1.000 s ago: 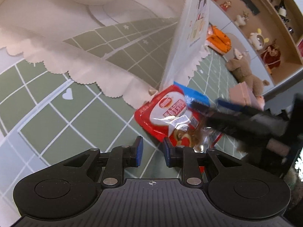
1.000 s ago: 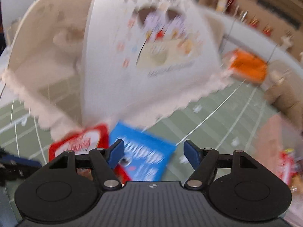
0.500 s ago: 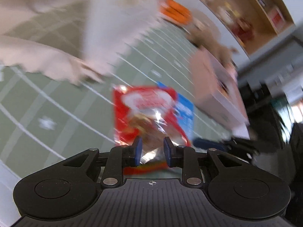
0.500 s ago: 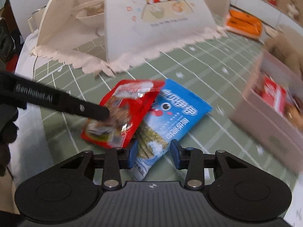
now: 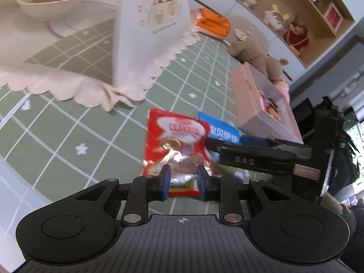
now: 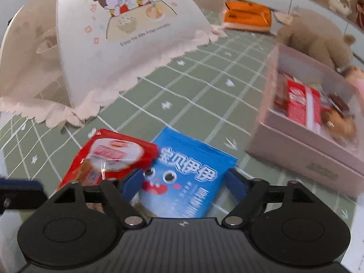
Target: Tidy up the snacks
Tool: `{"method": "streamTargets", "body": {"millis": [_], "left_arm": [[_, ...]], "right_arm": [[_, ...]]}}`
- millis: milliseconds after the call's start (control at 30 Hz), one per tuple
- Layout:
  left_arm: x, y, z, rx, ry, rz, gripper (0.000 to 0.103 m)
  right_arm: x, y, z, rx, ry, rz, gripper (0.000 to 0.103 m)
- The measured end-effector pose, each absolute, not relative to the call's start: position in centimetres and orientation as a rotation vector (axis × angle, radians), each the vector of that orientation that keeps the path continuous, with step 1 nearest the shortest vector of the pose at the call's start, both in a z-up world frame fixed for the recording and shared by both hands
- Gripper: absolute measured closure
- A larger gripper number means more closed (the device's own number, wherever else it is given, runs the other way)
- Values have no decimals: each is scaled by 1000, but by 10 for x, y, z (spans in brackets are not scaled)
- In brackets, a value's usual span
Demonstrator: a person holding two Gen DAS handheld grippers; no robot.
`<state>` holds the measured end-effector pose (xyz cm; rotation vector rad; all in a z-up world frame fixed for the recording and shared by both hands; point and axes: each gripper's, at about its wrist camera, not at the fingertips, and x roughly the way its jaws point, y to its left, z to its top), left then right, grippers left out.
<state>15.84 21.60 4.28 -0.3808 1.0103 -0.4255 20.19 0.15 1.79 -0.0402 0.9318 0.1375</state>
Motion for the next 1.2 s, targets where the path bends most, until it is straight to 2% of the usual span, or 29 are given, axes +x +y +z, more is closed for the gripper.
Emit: {"method": "streamTargets", "body": {"millis": [100,133,200,233,267,400,433,467,533,733,800,867,900,1067,1200], "left_arm": [[159,218,40,-394,1012,-397,75],[158,216,40,-394,1010,-384,76],[156,210,39,-388,1005,-354,75],[154,208,38,-395,1003,-345,75],[152,205,38,-407,1002,-336,75],[135,184,35,-415,1004,-298,75],[129,176,35,-422,1005,-291,75],[122,169,35,-429,1004,-286,75],[110,153,35,-437,1000,-270,75],[68,111,32,-493,975,-198,75],[56,101,31,-502,979,-175,75],[45,94,32,-514,981,-155,75],[40,91,35,-519,973,-155,75],[25,86,49,-491,926,-150,75],[13,93,62,-471,895,-131,75]], "right_arm": [[206,17,11,-49,967,215,12],[207,20,9,-56,988,230,7],[201,24,9,-96,989,254,8],[196,25,9,-116,994,271,13],[190,22,12,-122,1002,291,24],[160,-4,21,-142,1018,339,41],[151,-12,24,-133,1021,354,53],[142,-21,26,-126,1027,374,74],[127,-36,31,-129,1039,406,79],[81,-74,46,-196,1003,553,79],[68,-82,51,-228,979,586,69],[56,-90,54,-281,952,573,39],[51,-95,55,-293,935,563,35],[45,-119,53,-261,952,539,33],[43,-130,41,-123,1028,547,33]]}}
